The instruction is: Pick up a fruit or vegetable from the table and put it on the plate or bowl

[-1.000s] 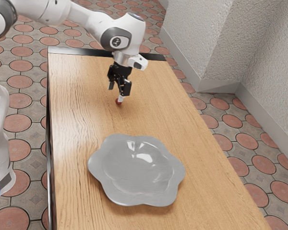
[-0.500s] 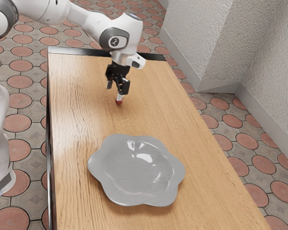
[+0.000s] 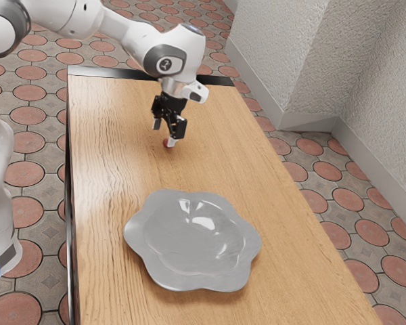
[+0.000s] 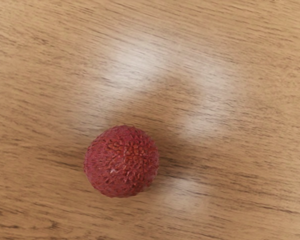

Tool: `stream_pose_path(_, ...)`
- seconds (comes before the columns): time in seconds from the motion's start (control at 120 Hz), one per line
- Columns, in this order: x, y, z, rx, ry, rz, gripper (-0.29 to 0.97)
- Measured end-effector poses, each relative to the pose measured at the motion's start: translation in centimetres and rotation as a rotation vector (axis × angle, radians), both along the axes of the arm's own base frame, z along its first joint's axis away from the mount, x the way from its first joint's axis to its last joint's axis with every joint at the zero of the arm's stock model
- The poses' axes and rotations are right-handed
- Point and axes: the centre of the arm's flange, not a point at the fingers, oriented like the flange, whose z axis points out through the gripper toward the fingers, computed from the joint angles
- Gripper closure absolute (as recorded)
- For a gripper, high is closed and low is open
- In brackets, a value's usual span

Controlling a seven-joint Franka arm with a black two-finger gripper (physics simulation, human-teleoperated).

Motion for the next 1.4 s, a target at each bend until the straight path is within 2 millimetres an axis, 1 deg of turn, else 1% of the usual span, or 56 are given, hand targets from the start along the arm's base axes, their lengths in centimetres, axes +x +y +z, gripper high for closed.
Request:
stream_pose_path(0.2, 0.0, 0.1, -0.3, 0.012, 0.007, 0.023, 0.00)
stream_pose_path(0.417, 0.1, 0.9, -1.0, 0.019, 0.013, 0.060, 0.00)
stream_pose_path(1.058, 0.5, 0.8, -2.3, 0.025, 0.035, 0.091, 0.00)
stream_pose_path(1.142, 0.5, 0.8, -2.2, 0.025, 0.034, 0.094, 0.03)
stream_pose_path(1.25, 0.4, 0.9, -2.2, 0.024, 0.033, 0.099, 0.13)
stream_pose_path(1.3, 0.4, 1.0, -2.1, 0.023, 0.030, 0.101, 0.16)
stream_pose_path(1.4, 0.1, 1.8, -1.9, 0.020, 0.026, 0.120, 0.18)
